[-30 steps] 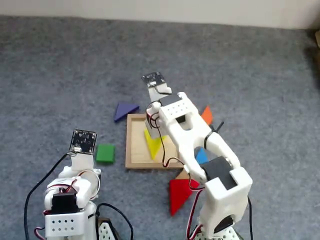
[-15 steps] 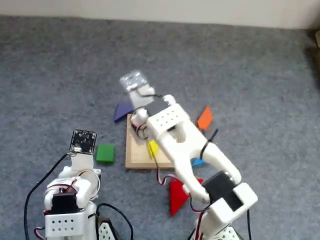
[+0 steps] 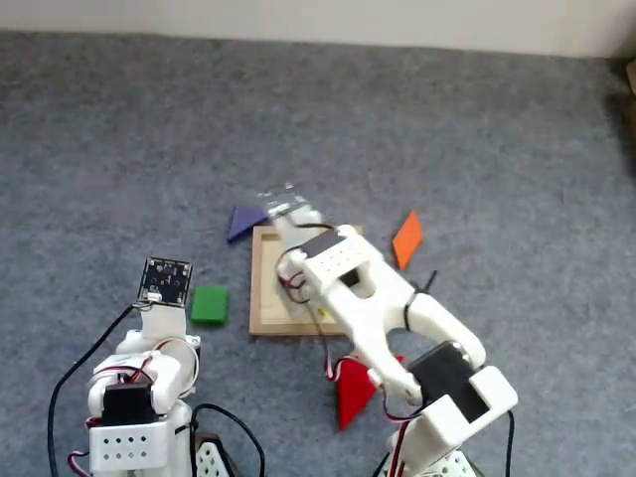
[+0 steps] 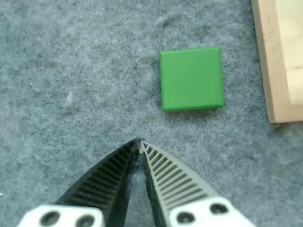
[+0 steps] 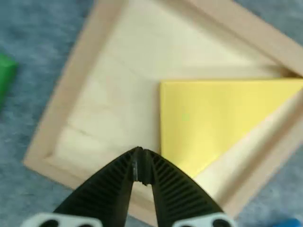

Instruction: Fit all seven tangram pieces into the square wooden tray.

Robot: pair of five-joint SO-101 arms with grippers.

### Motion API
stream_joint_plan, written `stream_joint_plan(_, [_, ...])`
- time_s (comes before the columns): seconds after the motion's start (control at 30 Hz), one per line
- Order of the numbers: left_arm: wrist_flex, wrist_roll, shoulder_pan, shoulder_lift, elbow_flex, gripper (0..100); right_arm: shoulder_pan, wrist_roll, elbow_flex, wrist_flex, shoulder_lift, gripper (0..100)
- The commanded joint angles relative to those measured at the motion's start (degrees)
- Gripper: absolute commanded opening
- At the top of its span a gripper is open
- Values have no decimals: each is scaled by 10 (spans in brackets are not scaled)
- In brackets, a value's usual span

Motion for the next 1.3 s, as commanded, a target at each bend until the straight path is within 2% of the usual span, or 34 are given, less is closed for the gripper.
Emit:
stream_joint_plan(0.0, [4, -1, -11, -20, 12, 13, 52, 31, -5, 24, -30, 7])
stream_joint_plan(0.1, [4, -1, -11, -20, 12, 13, 65, 66, -7, 85, -32, 7])
stream_joint_plan(0.5, [4, -1, -11, -20, 12, 13, 65, 64, -30, 200, -217, 6])
stream_joint_plan(0.77, [4, -1, -11, -20, 12, 13, 62, 66, 66, 233, -321, 11])
stream_joint_plan(0.87, [4, -1, -11, -20, 12, 13, 62, 69, 118, 235, -342, 62])
stream_joint_plan(0.97, [4, -1, -11, -20, 12, 13, 62, 133, 160, 237, -360, 142])
stream_joint_plan(1.13, [4, -1, -11, -20, 12, 13, 65, 280, 223, 237, -396, 185])
stream_joint_plan(1.27, [4, -1, -11, -20, 12, 13, 63, 356, 255, 239, -419, 241])
